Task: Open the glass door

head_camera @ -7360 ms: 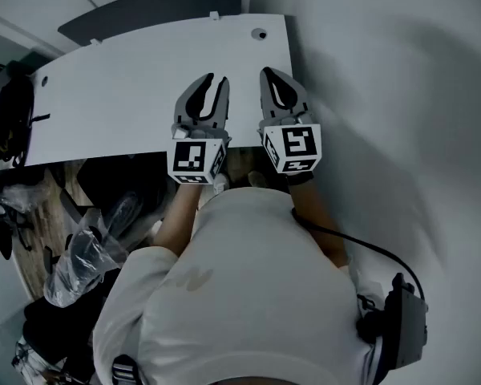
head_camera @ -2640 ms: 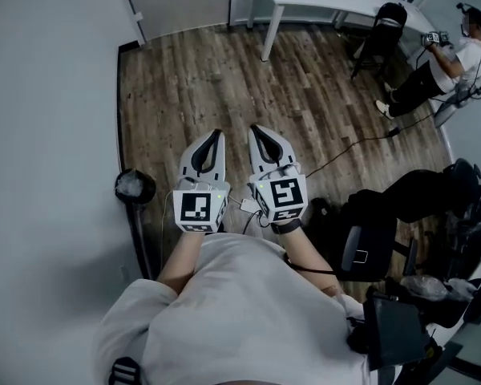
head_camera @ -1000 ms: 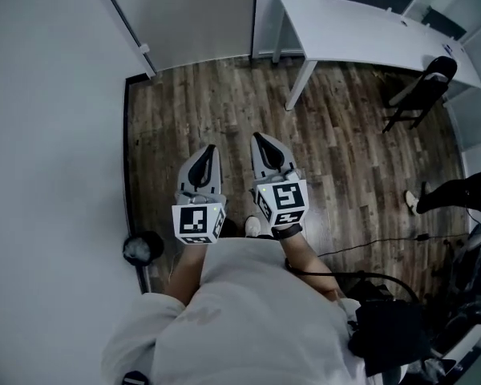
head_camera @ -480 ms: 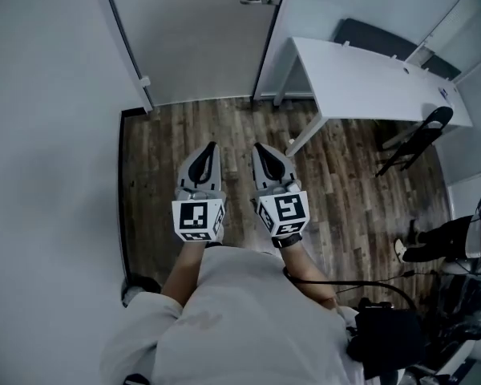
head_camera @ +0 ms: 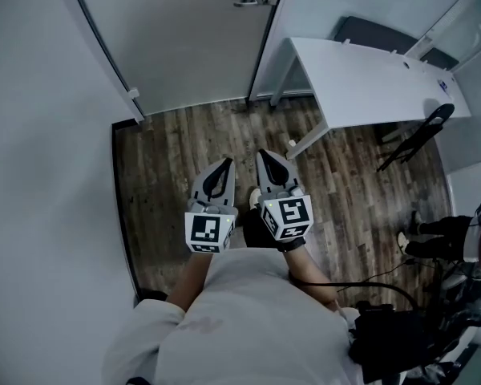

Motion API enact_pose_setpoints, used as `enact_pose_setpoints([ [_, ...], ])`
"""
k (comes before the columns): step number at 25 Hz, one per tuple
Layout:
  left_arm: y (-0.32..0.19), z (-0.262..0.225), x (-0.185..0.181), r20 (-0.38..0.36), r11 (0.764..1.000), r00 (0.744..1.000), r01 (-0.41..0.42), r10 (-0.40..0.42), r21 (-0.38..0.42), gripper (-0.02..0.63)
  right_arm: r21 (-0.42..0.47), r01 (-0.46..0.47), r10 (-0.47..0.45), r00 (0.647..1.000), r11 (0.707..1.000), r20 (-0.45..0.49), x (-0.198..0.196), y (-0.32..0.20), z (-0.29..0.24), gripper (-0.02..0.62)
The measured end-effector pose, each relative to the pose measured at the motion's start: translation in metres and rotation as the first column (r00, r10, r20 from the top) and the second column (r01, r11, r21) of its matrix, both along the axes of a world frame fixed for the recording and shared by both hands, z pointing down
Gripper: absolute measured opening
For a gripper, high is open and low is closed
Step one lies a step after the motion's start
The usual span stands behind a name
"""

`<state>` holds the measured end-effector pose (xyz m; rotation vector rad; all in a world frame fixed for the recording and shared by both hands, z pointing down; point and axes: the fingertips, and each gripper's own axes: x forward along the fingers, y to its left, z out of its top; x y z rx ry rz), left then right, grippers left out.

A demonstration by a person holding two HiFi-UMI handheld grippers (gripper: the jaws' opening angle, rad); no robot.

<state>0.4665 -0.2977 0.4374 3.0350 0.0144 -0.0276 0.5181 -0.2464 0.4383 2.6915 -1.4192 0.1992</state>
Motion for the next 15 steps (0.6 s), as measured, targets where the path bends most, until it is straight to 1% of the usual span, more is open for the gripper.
enact_pose_setpoints([
  [2, -0.007, 0.004, 0.022, -0.008, 1.000, 1.000, 0.009, -0.009, -0.002, 0.009, 0.006, 0.010, -0.010, 1.000, 1.000, 0.002, 0.021, -0.006, 0.006, 0.002],
  [5, -0.022, 0.012, 0.060, 0.001, 1.000, 1.000, 0.025, -0.025, -0.016, 0.009, 0.027, 0.031, -0.031, 0.999, 0.999, 0.006, 0.056, -0.021, 0.013, 0.002],
  [9, -0.038, 0.011, 0.124, 0.029, 0.999, 0.999, 0.041, -0.041, 0.005, 0.009, 0.058, 0.048, -0.050, 0.998, 0.997, 0.037, 0.137, -0.050, 0.013, 0.002],
  [12, -0.057, 0.000, 0.181, 0.038, 0.997, 0.997, 0.061, -0.063, 0.041, 0.008, 0.082, 0.088, -0.088, 0.996, 0.993, 0.005, 0.197, -0.075, -0.010, 0.002],
  [15, -0.070, -0.010, 0.237, 0.038, 0.995, 0.996, 0.073, -0.075, 0.064, 0.009, 0.079, 0.110, -0.109, 0.994, 0.991, -0.021, 0.249, -0.087, -0.023, 0.002],
])
